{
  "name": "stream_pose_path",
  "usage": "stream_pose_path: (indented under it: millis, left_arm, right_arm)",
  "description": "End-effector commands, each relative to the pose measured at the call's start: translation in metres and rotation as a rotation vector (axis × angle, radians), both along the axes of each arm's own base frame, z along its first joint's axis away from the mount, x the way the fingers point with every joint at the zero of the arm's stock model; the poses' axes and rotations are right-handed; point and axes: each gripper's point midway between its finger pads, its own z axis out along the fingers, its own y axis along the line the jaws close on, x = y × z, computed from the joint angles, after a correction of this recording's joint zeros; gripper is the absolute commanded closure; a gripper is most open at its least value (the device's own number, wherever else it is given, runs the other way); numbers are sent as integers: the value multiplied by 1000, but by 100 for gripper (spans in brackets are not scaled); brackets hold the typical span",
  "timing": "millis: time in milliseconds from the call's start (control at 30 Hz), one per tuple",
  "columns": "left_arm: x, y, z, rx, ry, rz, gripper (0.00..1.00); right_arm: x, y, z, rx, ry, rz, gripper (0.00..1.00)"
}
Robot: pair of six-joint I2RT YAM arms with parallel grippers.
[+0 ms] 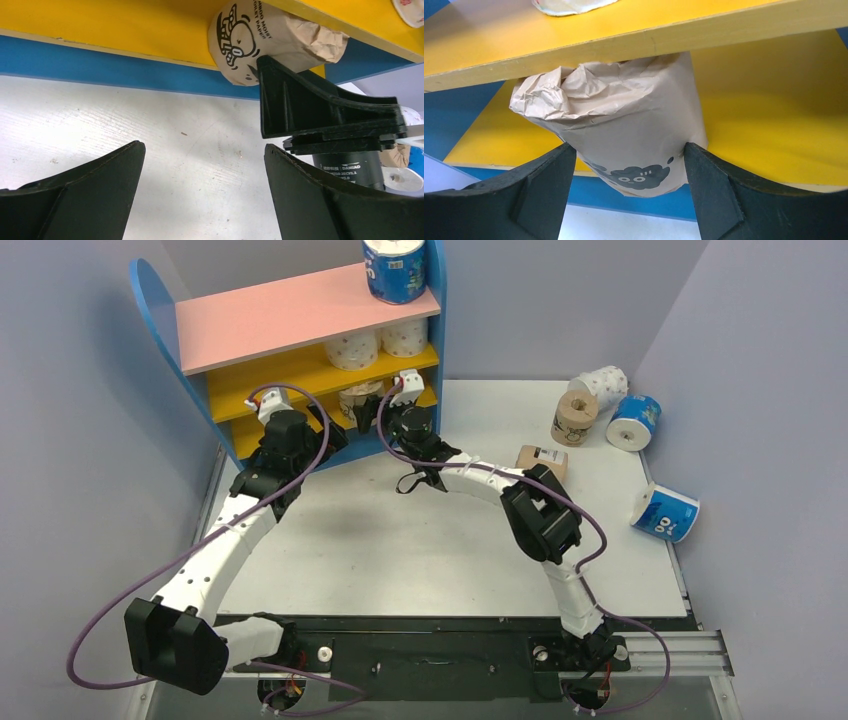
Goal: Place and organize the paper towels onto the shelf
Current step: Place the paper towel on the shelf.
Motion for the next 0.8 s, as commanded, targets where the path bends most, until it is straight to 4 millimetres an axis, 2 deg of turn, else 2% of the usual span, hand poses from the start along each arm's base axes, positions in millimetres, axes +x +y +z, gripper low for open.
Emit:
stream_pose_path:
  millis: [0, 267, 533, 767]
  left_arm:
    - [5, 6, 8, -18, -46, 34, 12]
    - [6, 6, 3, -23, -37, 36, 12]
    - [7, 5, -2, -23, -26, 41, 12]
    - [7, 8, -7, -14, -18, 51, 12]
  right_arm:
    - [18, -10, 16, 27, -32, -56, 26]
    - [28, -20, 8, 42, -14, -88, 26]
    - [36, -19, 18, 52, -21, -92, 26]
    - [40, -23, 18, 56, -17, -99, 26]
